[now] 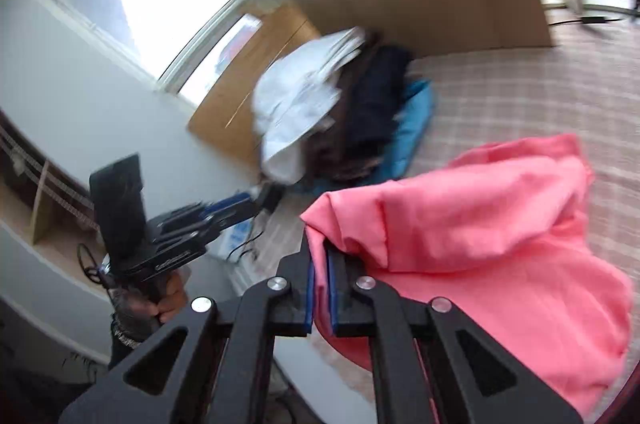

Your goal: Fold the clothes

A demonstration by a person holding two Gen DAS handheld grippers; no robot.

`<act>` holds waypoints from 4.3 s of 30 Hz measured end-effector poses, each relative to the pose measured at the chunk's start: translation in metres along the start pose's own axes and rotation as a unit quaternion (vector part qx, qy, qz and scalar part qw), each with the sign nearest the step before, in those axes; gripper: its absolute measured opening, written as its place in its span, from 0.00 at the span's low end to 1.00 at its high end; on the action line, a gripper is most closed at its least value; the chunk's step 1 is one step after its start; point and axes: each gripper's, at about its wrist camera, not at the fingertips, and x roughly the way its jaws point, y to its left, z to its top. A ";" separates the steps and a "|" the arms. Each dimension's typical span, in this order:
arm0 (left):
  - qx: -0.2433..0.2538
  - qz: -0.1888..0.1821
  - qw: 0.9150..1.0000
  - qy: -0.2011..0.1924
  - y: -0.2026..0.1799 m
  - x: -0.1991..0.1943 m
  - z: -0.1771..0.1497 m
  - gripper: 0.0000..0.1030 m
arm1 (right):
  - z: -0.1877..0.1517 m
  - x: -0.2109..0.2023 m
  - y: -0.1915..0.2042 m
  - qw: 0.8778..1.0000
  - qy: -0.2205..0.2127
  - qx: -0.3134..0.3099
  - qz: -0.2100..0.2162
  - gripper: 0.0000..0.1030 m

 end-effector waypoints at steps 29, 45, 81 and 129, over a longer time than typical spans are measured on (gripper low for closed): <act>-0.039 0.029 0.989 0.141 0.016 0.117 -0.097 0.28 | 0.070 0.081 -0.161 0.893 0.189 -0.328 -0.242 0.55; -0.038 0.045 0.997 -0.051 0.013 -0.030 -0.023 0.01 | 0.099 -0.112 -0.071 0.924 -0.025 -0.307 -0.228 0.06; 0.201 0.050 0.871 -0.445 -0.125 -0.374 0.128 0.02 | 0.026 -0.428 0.256 0.766 -0.338 -0.342 -0.426 0.06; 0.149 -0.034 0.984 0.095 -0.114 0.027 -0.029 0.31 | -0.147 -0.342 -0.168 0.925 -0.062 0.063 -0.370 0.45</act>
